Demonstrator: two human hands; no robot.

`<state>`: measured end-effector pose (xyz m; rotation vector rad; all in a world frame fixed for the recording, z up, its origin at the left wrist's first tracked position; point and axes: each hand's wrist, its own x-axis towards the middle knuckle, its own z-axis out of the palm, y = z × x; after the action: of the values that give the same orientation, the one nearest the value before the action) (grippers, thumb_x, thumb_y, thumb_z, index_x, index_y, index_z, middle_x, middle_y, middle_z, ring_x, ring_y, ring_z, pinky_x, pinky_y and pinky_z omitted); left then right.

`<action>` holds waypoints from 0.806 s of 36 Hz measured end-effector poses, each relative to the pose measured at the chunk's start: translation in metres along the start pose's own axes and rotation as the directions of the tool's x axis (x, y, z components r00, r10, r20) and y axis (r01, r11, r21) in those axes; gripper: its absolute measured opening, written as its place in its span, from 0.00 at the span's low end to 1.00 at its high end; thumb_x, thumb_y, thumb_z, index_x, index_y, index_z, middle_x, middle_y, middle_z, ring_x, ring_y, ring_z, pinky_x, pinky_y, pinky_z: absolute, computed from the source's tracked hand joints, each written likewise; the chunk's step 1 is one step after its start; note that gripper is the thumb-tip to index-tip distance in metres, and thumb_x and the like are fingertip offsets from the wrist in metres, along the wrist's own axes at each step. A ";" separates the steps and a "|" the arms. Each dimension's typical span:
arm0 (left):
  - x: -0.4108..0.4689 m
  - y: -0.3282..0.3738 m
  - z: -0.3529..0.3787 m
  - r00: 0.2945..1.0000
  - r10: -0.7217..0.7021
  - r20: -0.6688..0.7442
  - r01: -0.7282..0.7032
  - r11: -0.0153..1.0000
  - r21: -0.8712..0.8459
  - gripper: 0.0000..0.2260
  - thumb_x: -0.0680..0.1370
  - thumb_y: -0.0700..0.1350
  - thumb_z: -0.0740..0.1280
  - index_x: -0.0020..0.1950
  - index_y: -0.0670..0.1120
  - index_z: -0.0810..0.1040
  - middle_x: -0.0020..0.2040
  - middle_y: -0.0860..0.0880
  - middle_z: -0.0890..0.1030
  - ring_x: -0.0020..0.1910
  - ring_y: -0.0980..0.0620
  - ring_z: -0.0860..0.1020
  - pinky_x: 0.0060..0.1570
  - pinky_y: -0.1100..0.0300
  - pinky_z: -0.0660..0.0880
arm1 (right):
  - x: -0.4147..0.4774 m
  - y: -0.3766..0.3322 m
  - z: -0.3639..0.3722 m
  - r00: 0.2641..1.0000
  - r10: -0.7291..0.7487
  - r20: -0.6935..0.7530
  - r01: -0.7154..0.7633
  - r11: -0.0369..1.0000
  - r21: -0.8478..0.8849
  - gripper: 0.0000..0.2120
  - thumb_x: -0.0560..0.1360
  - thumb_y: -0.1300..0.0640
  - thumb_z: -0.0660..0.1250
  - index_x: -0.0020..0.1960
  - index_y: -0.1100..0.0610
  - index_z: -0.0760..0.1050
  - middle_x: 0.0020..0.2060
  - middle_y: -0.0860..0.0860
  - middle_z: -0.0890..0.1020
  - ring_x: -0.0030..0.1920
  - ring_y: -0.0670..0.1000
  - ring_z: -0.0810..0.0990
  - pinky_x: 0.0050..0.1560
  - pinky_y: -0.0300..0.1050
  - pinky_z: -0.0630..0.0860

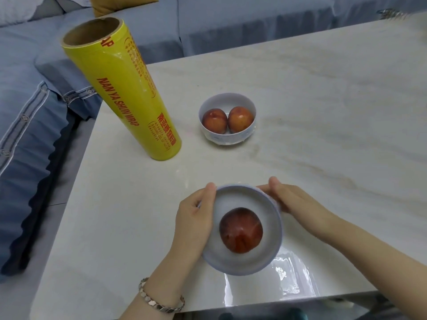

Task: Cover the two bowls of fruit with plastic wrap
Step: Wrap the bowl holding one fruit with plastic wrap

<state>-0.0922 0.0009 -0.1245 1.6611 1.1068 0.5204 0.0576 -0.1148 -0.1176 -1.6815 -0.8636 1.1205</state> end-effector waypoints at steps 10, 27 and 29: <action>0.006 0.011 -0.001 0.960 -0.228 0.164 0.244 0.966 -0.083 0.12 0.68 0.52 0.57 0.40 0.44 0.70 0.42 0.44 0.73 0.43 0.48 0.70 0.46 0.46 0.69 | -0.012 0.010 0.002 0.987 -0.028 -0.159 0.062 0.976 0.209 0.11 0.76 0.56 0.60 0.52 0.51 0.80 0.44 0.41 0.85 0.44 0.39 0.81 0.47 0.33 0.77; 0.028 0.027 -0.002 0.950 -0.071 0.305 0.049 0.996 0.078 0.10 0.79 0.43 0.58 0.40 0.46 0.76 0.44 0.49 0.77 0.45 0.52 0.74 0.49 0.59 0.68 | -0.002 -0.015 -0.010 0.990 0.042 -0.136 -0.025 0.992 0.122 0.03 0.66 0.52 0.72 0.39 0.48 0.84 0.37 0.44 0.86 0.38 0.40 0.82 0.42 0.36 0.80; 0.030 0.026 -0.002 0.944 -0.040 0.326 0.006 0.994 0.105 0.12 0.79 0.41 0.57 0.38 0.48 0.75 0.44 0.50 0.76 0.45 0.53 0.73 0.47 0.63 0.68 | 0.000 -0.018 -0.013 0.987 0.070 -0.145 -0.054 0.993 0.107 0.02 0.66 0.55 0.73 0.35 0.48 0.84 0.35 0.45 0.85 0.36 0.39 0.81 0.39 0.36 0.80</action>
<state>-0.0682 0.0267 -0.1053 1.7458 0.9170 0.1622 0.0685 -0.1123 -0.0990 -1.6921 -0.6529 1.0487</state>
